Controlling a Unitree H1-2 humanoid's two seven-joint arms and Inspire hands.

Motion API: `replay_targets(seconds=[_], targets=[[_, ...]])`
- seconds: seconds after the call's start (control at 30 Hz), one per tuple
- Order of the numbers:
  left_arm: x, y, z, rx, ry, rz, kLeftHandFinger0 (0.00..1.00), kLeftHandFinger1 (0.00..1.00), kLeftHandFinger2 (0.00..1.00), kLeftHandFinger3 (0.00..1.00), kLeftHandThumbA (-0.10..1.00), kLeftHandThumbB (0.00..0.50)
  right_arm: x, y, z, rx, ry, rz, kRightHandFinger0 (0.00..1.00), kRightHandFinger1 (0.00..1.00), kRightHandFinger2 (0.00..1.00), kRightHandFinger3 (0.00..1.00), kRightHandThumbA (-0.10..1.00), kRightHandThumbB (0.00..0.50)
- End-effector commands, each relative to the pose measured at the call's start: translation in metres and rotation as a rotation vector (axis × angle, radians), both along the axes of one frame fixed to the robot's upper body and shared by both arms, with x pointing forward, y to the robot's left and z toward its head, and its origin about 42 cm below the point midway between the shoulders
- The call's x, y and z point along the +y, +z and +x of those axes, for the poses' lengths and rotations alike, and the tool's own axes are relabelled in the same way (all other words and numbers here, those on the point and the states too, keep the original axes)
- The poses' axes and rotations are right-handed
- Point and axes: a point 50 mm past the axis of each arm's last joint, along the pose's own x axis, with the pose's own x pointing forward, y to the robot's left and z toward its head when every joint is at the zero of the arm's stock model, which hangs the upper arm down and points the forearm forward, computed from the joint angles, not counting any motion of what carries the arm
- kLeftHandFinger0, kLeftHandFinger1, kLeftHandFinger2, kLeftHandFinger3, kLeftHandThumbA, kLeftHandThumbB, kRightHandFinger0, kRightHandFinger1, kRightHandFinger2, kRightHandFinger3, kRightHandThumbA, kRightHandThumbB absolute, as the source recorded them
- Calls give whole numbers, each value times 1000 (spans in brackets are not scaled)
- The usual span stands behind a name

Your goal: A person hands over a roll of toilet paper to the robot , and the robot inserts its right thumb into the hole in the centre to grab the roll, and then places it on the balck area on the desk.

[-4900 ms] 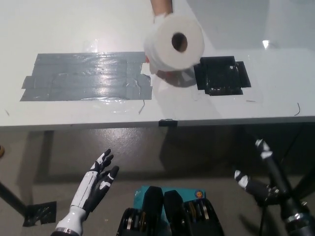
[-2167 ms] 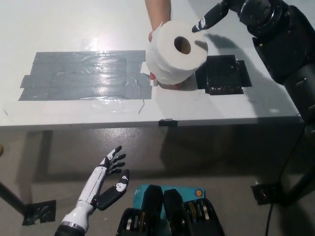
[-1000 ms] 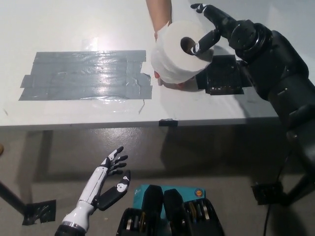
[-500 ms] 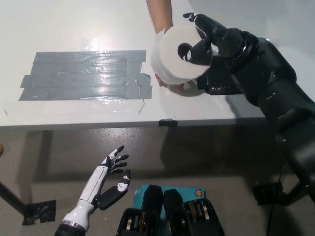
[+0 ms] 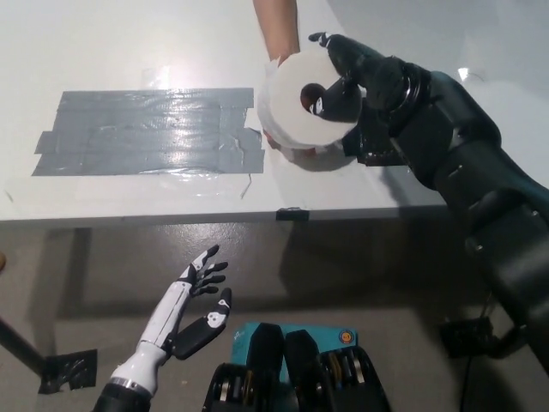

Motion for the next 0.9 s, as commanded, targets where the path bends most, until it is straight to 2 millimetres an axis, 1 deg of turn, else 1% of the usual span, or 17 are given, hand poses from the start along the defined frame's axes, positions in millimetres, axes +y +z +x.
replay_targets(seconds=[0.0, 0.13, 0.17, 0.2, 0.23, 0.3, 0.33, 0.37, 0.4, 0.47, 0.53, 0.57, 0.6, 0.63, 0.7, 0.8, 0.87], targets=[[3, 16, 7, -72, -26, 34, 818, 829, 873, 987, 504, 0, 13, 25, 2, -14, 31, -18, 1000, 1000, 1000, 1000, 634, 347], [3, 16, 7, -61, -26, 33, 822, 838, 889, 995, 567, 0, 14, 13, 0, 3, 39, -79, 1000, 1000, 1000, 1000, 517, 328], [2, 17, 8, -63, -24, 31, 821, 838, 890, 995, 567, 0, 14, 7, -1, 18, 27, -84, 868, 998, 1000, 1000, 476, 330], [2, 18, 9, -65, -25, 29, 816, 837, 893, 993, 553, 0, 14, 0, -2, 28, 14, -98, 622, 785, 957, 1000, 376, 327], [2, 18, 9, -67, -26, 27, 814, 837, 893, 993, 549, 0, 14, -3, -3, 32, 8, -107, 521, 710, 907, 1000, 328, 325], [2, 19, 10, -73, -27, 16, 809, 827, 882, 983, 521, 0, 13, -13, -4, 28, -5, -138, 510, 707, 826, 955, 160, 308], [2, 19, 10, -78, -28, 15, 809, 827, 881, 983, 517, 0, 13, -20, -6, 10, -7, -169, 430, 620, 693, 760, -78, 260], [2, 19, 11, -79, -29, 16, 809, 827, 881, 983, 517, 0, 12, -22, -6, 3, -7, -179, 430, 620, 693, 760, -78, 260], [2, 20, 11, -79, -29, 18, 812, 831, 884, 986, 508, 0, 12, -28, -8, 0, -10, -184, 327, 521, 582, 567, -96, 215], [2, 22, 13, -81, -32, 23, 814, 832, 883, 985, 481, 0, 6, -47, -12, 3, -37, -138, 67, 270, 329, 333, -100, 176], [2, 22, 13, -82, -30, 26, 815, 832, 883, 985, 482, 0, 5, -50, -12, 7, -47, -110, 17, 235, 362, 367, -100, 171], [2, 23, 15, -89, -31, 28, 814, 831, 882, 984, 484, 0, 3, -52, -12, 8, -55, -85, 11, 270, 480, 469, -100, 171], [3, 24, 15, -91, -31, 27, 814, 831, 882, 984, 484, 0, 2, -52, -12, 8, -58, -75, 11, 270, 480, 469, -100, 171], [3, 24, 15, -94, -32, 24, 808, 823, 872, 982, 493, 0, 0, -54, -12, 11, -67, -45, 4, 315, 606, 631, -100, 170], [3, 25, 17, -96, -34, 26, 808, 823, 873, 984, 494, 0, -4, -55, -12, 11, -81, -2, 86, 414, 706, 702, -100, 161], [4, 25, 19, -95, -36, 23, 818, 832, 875, 991, 492, 0, -13, -58, -12, 38, -120, 136, 53, 447, 824, 813, -100, 156], [3, 26, 20, -98, -40, 27, 826, 840, 881, 997, 497, 0, -19, -58, -10, 83, -160, 252, 2, 375, 895, 848, -100, 139]])
